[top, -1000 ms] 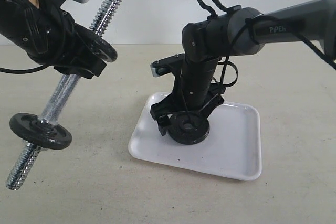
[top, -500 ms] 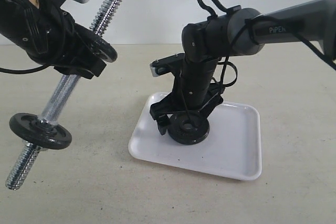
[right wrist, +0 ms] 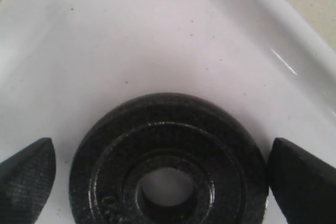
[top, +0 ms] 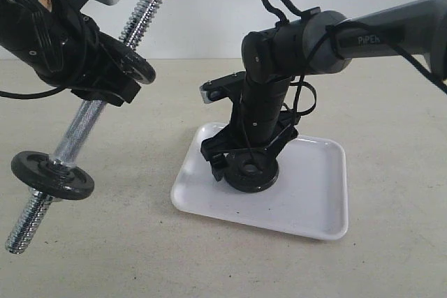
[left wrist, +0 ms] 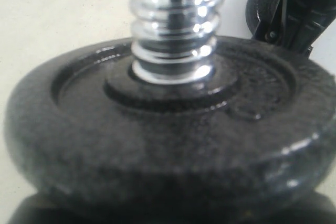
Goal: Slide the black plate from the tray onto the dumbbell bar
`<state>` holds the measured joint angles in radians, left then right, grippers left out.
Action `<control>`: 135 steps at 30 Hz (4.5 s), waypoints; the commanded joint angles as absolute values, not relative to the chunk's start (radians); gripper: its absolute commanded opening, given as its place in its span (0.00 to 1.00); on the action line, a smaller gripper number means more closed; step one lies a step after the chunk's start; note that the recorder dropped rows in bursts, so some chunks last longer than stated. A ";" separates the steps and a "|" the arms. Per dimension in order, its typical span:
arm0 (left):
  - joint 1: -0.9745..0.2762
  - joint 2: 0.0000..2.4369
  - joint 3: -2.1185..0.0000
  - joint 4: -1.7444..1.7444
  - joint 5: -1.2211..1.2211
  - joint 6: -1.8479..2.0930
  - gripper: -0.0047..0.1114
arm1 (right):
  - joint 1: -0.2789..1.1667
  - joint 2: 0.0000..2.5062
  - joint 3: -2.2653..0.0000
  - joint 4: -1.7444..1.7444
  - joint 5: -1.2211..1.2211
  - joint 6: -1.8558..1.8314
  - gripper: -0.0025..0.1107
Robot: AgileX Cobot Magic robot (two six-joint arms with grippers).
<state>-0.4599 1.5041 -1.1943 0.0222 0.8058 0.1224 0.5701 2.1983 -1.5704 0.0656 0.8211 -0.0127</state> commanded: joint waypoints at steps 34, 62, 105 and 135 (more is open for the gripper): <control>-0.463 1.442 -1.232 0.014 0.702 0.142 0.08 | 0.571 2.206 -1.570 -0.010 0.879 0.077 0.95; -0.463 1.442 -1.232 0.014 0.710 0.142 0.08 | 0.648 2.206 -1.570 -0.199 0.900 0.200 0.95; -0.463 1.442 -1.232 0.014 0.705 0.149 0.08 | 0.578 2.206 -1.570 -0.009 0.890 0.007 0.95; -0.463 1.442 -1.232 0.014 0.707 0.149 0.08 | 0.578 2.206 -1.570 0.087 0.863 0.016 0.95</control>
